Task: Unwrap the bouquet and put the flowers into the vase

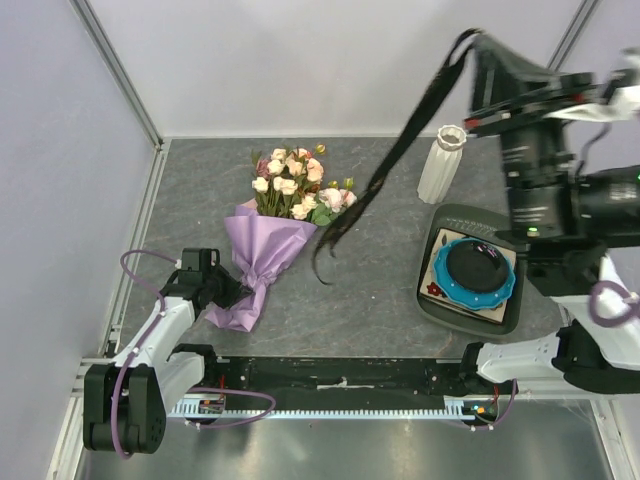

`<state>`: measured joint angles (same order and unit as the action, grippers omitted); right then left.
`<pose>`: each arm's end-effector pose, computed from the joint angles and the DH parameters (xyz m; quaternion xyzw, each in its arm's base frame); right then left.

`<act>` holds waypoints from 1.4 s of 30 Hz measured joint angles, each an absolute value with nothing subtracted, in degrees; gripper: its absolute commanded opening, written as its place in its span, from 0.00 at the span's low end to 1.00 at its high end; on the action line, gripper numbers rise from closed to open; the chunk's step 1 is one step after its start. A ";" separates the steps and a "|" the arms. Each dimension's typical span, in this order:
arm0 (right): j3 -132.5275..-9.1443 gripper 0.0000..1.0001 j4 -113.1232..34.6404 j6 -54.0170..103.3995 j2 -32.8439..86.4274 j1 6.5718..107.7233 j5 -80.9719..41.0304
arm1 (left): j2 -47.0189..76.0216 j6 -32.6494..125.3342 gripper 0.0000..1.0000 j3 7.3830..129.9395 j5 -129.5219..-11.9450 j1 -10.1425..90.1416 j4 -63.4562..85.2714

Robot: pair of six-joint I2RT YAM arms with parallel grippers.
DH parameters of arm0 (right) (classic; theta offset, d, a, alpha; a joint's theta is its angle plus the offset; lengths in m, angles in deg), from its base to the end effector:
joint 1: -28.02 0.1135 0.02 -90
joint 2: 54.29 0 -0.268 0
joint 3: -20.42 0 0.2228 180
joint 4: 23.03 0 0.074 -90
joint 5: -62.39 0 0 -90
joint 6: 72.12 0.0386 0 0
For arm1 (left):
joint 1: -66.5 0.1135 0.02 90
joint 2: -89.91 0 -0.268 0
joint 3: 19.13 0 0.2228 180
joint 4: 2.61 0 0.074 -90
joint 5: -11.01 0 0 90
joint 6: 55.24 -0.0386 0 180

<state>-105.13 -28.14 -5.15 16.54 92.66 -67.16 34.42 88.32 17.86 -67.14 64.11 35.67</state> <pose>0.0770 0.1051 0.6276 0.0041 0.4542 0.2045 0.8671 0.1402 -0.0138 0.1701 -0.3850 0.8724 -0.2207 0.2047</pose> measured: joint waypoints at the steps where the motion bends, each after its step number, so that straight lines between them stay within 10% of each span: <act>1: -106.60 0.00 -27.93 -6.07 16.14 92.66 -67.25 | 34.42 88.32 0.02 17.86 -67.16 64.11 35.67; 7: -104.74 0.00 -26.29 -7.44 11.95 92.62 -68.10 | 34.51 88.28 0.02 18.16 -67.22 64.11 36.08; 23: -47.21 0.00 -25.91 2.06 3.31 89.54 -86.48 | 42.27 81.50 0.09 28.90 -63.14 64.17 42.92; 42: -99.32 0.00 -33.78 9.52 16.67 86.67 -66.11 | 48.78 78.73 0.40 30.62 -53.02 64.17 41.55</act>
